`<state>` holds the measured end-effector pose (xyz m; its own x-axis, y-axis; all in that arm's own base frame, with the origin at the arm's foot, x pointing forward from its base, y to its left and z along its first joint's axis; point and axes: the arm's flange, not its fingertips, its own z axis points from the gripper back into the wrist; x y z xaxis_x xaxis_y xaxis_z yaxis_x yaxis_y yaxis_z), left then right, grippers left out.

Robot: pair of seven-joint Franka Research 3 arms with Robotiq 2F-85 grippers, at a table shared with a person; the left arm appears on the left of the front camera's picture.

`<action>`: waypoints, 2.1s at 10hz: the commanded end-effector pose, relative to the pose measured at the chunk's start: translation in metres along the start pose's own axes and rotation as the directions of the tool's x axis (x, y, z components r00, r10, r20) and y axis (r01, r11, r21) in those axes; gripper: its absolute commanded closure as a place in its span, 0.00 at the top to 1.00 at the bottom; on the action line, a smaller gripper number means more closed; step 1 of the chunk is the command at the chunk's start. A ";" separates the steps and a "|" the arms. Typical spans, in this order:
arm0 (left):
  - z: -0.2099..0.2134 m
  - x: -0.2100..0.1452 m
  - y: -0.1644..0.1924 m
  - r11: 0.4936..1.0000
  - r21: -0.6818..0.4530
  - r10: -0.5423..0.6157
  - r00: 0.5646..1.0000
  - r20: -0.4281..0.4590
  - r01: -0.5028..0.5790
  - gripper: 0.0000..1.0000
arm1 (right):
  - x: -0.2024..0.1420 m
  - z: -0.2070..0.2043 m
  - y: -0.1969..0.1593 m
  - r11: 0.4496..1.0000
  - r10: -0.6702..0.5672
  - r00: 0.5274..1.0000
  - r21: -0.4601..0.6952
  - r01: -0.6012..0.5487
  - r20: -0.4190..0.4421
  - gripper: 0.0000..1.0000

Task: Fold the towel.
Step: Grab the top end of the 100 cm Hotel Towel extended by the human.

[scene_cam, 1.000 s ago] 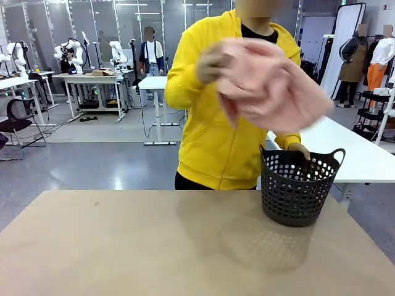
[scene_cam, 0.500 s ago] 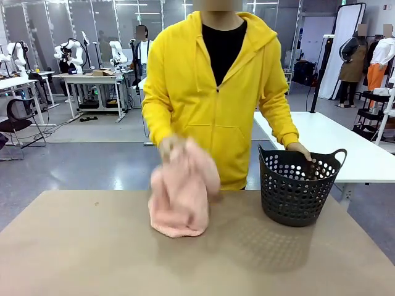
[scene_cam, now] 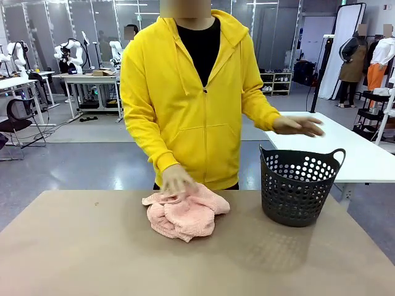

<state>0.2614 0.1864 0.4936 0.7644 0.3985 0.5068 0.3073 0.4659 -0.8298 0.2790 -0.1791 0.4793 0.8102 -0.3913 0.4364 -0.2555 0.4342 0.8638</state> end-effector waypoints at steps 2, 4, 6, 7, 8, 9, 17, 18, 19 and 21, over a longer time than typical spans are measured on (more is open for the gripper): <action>-0.001 0.000 -0.001 1.000 -0.003 0.000 1.000 -0.002 0.000 1.00 | 0.000 0.001 0.000 1.000 -0.001 1.000 0.004 0.001 0.003 1.00; -0.001 0.000 -0.001 1.000 -0.003 0.000 1.000 -0.002 0.000 1.00 | 0.000 0.001 0.000 1.000 -0.001 1.000 0.004 0.001 0.003 1.00; -0.001 0.000 -0.001 1.000 -0.003 0.000 1.000 -0.002 0.000 1.00 | 0.000 0.001 0.000 1.000 -0.001 1.000 0.004 0.001 0.003 1.00; -0.001 0.000 -0.001 1.000 -0.003 0.000 1.000 -0.002 0.000 1.00 | 0.000 0.001 0.000 1.000 -0.001 1.000 0.004 0.001 0.003 1.00; -0.001 0.000 -0.001 1.000 -0.003 0.000 1.000 -0.002 0.000 1.00 | 0.000 0.001 0.000 1.000 -0.001 1.000 0.004 0.001 0.003 1.00; -0.001 0.000 -0.001 1.000 -0.003 0.000 1.000 -0.002 0.000 1.00 | 0.000 0.001 0.000 1.000 -0.001 1.000 0.004 0.001 0.003 1.00; -0.001 0.000 -0.001 1.000 -0.003 0.000 1.000 -0.002 0.000 1.00 | 0.000 0.001 0.000 1.000 -0.001 1.000 0.004 0.001 0.003 1.00; -0.001 0.000 -0.001 1.000 -0.003 0.000 1.000 -0.002 0.000 1.00 | 0.000 0.001 0.000 1.000 -0.001 1.000 0.004 0.001 0.003 1.00; -0.001 0.000 -0.001 1.000 -0.003 0.000 1.000 -0.002 0.000 1.00 | 0.000 0.001 0.000 1.000 -0.001 1.000 0.004 0.001 0.003 1.00; -0.001 0.000 -0.001 1.000 -0.003 0.000 1.000 -0.002 0.000 1.00 | 0.000 0.001 0.000 1.000 -0.001 1.000 0.004 0.001 0.003 1.00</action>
<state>0.2614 0.1864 0.4936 0.7644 0.3985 0.5068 0.3073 0.4658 -0.8298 0.2790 -0.1791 0.4793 0.8102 -0.3913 0.4364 -0.2555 0.4342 0.8638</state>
